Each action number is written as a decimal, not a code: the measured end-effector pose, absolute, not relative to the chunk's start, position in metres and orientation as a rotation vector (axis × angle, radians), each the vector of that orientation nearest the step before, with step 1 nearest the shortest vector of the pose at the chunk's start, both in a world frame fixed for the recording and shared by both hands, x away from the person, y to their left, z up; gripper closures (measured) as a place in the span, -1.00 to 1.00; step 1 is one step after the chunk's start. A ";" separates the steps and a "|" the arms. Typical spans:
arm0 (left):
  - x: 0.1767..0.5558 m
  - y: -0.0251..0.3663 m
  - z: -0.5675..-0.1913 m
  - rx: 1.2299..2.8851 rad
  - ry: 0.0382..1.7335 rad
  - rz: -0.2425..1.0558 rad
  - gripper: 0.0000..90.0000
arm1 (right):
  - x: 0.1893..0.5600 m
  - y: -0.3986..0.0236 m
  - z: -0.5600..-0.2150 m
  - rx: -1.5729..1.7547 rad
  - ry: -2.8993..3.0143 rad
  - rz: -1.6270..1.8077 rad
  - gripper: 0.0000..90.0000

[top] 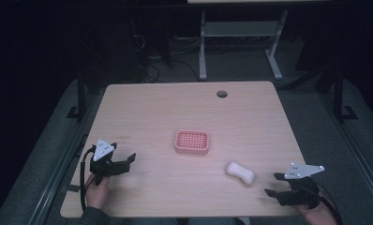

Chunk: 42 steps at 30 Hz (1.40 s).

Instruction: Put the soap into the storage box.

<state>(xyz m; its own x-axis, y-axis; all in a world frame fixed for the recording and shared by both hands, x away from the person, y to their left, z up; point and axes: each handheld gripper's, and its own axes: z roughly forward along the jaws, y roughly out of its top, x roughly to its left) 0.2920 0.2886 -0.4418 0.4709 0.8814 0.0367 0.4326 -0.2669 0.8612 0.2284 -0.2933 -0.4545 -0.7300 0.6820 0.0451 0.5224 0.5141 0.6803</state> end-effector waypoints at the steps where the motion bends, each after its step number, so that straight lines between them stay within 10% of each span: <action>1: 0.292 0.288 -0.442 1.878 1.099 0.674 -0.68 | 0.228 -0.292 -0.454 1.018 2.532 1.015 -0.34; 42: 0.291 0.291 -0.441 1.872 1.099 0.673 -0.68 | 0.266 -0.235 -0.432 0.852 2.672 0.894 -0.36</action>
<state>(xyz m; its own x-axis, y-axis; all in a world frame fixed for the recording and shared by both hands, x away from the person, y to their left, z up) 0.2911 0.2910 -0.4405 0.4707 0.8817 0.0323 0.4297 -0.2610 0.8644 0.2660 -0.2351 -0.4317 -0.8143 0.5804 -0.0044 0.4609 0.6513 0.6029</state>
